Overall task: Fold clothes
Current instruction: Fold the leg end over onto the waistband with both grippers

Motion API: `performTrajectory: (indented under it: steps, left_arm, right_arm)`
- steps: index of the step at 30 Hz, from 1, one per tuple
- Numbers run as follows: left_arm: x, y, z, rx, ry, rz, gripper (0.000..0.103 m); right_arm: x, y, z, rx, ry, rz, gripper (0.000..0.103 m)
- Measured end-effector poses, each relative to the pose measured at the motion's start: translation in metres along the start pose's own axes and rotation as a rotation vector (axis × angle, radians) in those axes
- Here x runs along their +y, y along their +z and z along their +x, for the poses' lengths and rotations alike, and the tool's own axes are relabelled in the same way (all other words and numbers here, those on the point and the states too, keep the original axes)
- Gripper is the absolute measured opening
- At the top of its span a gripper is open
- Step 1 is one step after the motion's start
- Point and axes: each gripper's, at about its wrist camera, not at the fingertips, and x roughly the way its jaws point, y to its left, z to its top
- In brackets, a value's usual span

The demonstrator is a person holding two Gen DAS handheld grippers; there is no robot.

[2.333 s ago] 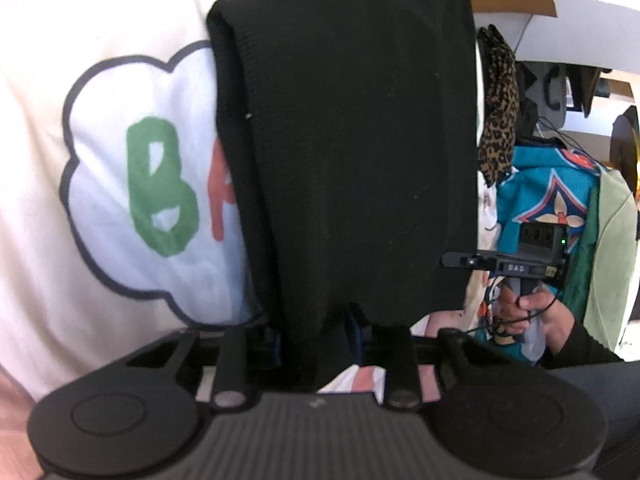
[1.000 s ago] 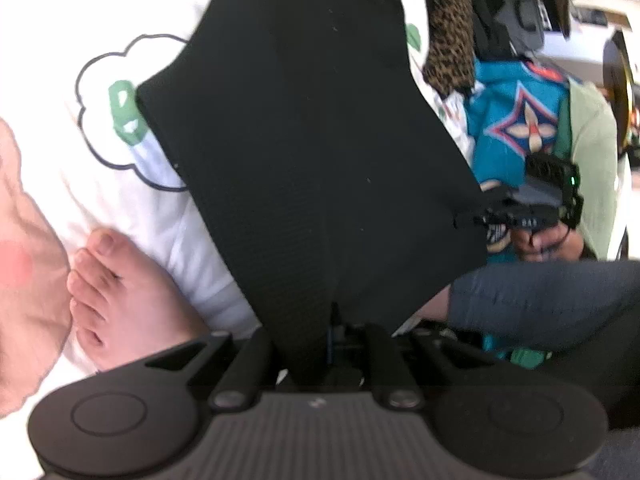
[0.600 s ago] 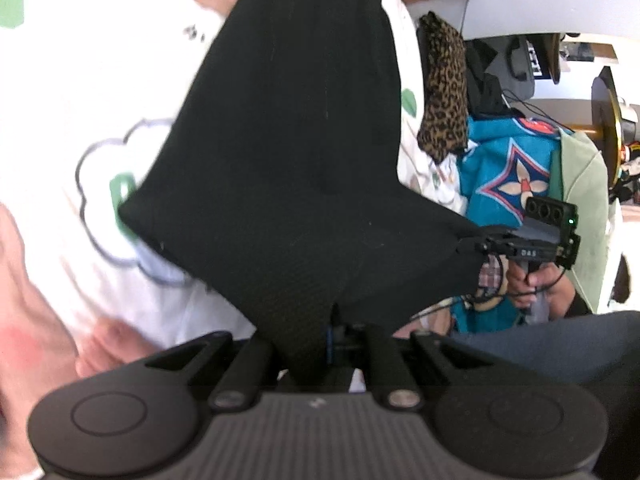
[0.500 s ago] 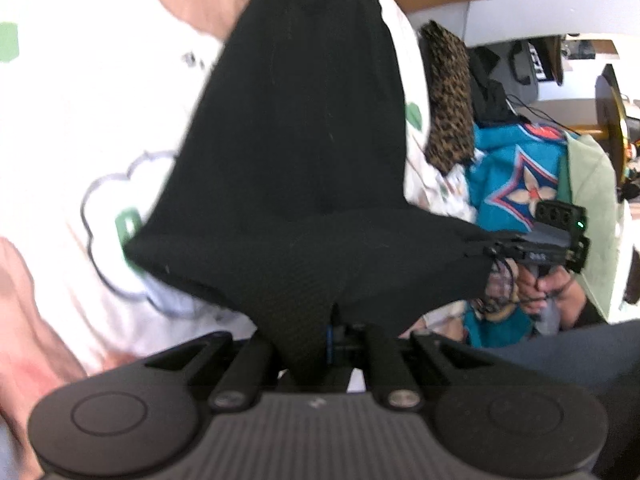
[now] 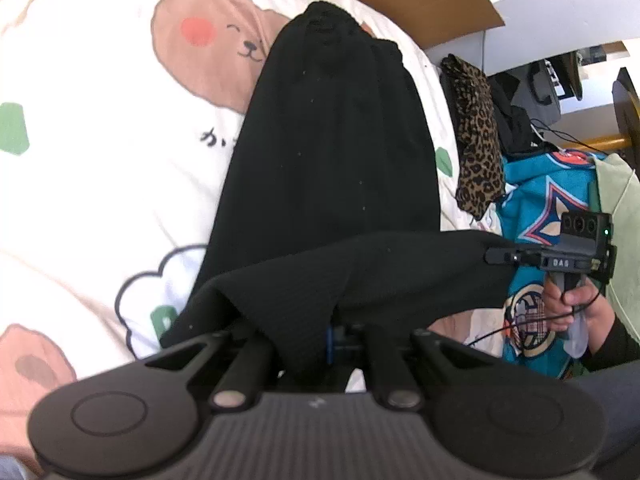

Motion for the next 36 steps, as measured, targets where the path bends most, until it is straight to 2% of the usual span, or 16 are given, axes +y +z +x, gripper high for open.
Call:
performTrajectory:
  steps: [13,18,25,29,30,31,33,36]
  left_arm:
    - [0.026,0.039,0.022,-0.091,0.005,-0.061,0.005]
    - [0.029,0.056,0.035,-0.089,0.042,-0.046,0.005]
    - [0.033,0.07,0.038,-0.117,0.042,-0.036,0.006]
    - [0.04,0.075,0.044,-0.104,0.049,-0.073,0.015]
    - [0.041,0.074,0.044,-0.105,0.045,-0.079,0.022]
    - [0.042,0.072,0.043,-0.107,0.041,-0.084,0.025]
    - [0.042,0.067,0.042,-0.101,0.036,-0.081,0.036]
    - [0.045,0.058,0.044,-0.086,0.011,-0.095,0.038]
  right_arm:
    - [-0.02,0.037,0.021,-0.026,-0.061,-0.012,0.004]
    - [-0.026,0.048,0.029,-0.06,-0.086,0.001,0.004]
    - [-0.031,0.062,0.035,-0.088,-0.116,0.009,0.007]
    - [-0.041,0.068,0.038,-0.105,-0.162,0.058,0.01]
    - [-0.041,0.067,0.038,-0.104,-0.162,0.061,0.011]
    - [-0.041,0.066,0.038,-0.103,-0.161,0.064,0.013]
    - [-0.04,0.061,0.035,-0.102,-0.16,0.065,0.036]
    - [-0.043,0.051,0.03,-0.092,-0.146,0.087,0.043]
